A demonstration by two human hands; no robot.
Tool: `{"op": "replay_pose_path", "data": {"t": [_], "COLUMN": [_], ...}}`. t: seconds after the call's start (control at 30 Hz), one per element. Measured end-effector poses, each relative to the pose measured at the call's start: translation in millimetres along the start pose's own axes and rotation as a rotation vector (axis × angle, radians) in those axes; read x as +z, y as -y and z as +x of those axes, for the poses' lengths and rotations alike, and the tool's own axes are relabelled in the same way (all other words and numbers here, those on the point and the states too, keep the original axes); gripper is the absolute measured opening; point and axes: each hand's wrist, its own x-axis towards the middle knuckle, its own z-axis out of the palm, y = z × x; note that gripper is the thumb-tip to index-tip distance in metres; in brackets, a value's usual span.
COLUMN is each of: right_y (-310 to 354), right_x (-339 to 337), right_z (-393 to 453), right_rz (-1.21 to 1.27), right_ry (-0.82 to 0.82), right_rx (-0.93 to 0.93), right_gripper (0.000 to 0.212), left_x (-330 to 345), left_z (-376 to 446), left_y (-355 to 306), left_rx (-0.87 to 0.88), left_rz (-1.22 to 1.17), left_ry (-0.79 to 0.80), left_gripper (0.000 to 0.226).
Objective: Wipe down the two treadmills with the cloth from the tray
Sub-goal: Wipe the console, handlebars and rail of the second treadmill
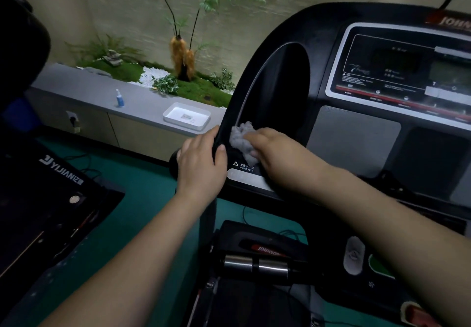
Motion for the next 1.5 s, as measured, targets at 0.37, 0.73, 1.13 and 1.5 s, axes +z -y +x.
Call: {"op": "replay_pose_path", "data": {"t": [0.37, 0.73, 1.13, 1.5], "right_y": [10, -19, 25, -27], "right_x": [12, 10, 34, 19], "right_z": [-19, -72, -29, -94], "right_rz": [-0.176, -0.16, -0.263, -0.221], "right_ry": [-0.117, -0.206, -0.329, -0.345], "right_rx": [0.067, 0.217, 0.191, 0.312], "right_gripper": [0.036, 0.039, 0.046, 0.036], "left_x": [0, -1, 0, -4], "left_z": [-6, -8, -9, -11], "left_y": [14, 13, 11, 5], "left_rx": [0.103, 0.094, 0.087, 0.076], "left_rz": [0.081, 0.089, 0.074, 0.076], "left_ry": [0.03, 0.045, 0.029, 0.063], "left_gripper": [0.058, 0.054, 0.054, 0.055]}}
